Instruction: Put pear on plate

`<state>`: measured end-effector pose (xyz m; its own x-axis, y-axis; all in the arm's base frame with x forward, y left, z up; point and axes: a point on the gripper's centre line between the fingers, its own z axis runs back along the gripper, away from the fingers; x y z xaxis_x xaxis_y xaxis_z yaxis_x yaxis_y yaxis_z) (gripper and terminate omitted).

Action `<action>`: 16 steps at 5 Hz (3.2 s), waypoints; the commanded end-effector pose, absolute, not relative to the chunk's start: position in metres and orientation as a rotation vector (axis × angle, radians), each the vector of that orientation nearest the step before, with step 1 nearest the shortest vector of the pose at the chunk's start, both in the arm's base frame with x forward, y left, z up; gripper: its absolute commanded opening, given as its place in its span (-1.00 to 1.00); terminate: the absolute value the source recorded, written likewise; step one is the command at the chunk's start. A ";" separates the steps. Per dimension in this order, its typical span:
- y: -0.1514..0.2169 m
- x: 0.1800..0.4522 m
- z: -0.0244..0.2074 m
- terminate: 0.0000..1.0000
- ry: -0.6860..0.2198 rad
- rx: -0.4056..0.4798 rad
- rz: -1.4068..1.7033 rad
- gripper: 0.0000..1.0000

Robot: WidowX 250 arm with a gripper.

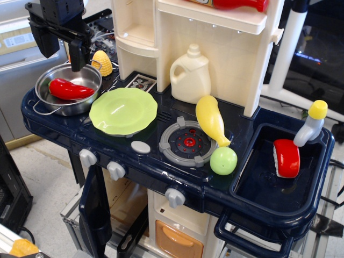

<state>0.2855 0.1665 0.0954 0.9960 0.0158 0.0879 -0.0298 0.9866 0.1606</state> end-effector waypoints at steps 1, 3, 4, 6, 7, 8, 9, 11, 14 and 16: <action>0.166 0.286 0.095 -1.00 -0.087 0.163 0.023 1.00; 0.076 0.281 0.156 -1.00 -0.182 0.151 -0.165 1.00; 0.036 0.270 0.154 -1.00 -0.255 0.150 -0.283 1.00; -0.038 0.262 0.113 -1.00 -0.320 0.113 -0.355 1.00; -0.066 0.268 0.106 -1.00 -0.303 0.044 -0.338 1.00; -0.085 0.280 0.092 -1.00 -0.301 0.045 -0.152 1.00; -0.093 0.295 0.081 -1.00 -0.224 0.033 0.045 1.00; -0.084 0.290 0.044 -1.00 -0.197 0.034 0.108 1.00; -0.080 0.285 0.040 -1.00 -0.180 0.051 0.130 -1.00; -0.047 0.269 0.107 -1.00 -0.104 0.243 0.188 -1.00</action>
<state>0.2663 -0.0367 0.0938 0.9847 0.1493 0.0894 -0.1681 0.9489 0.2670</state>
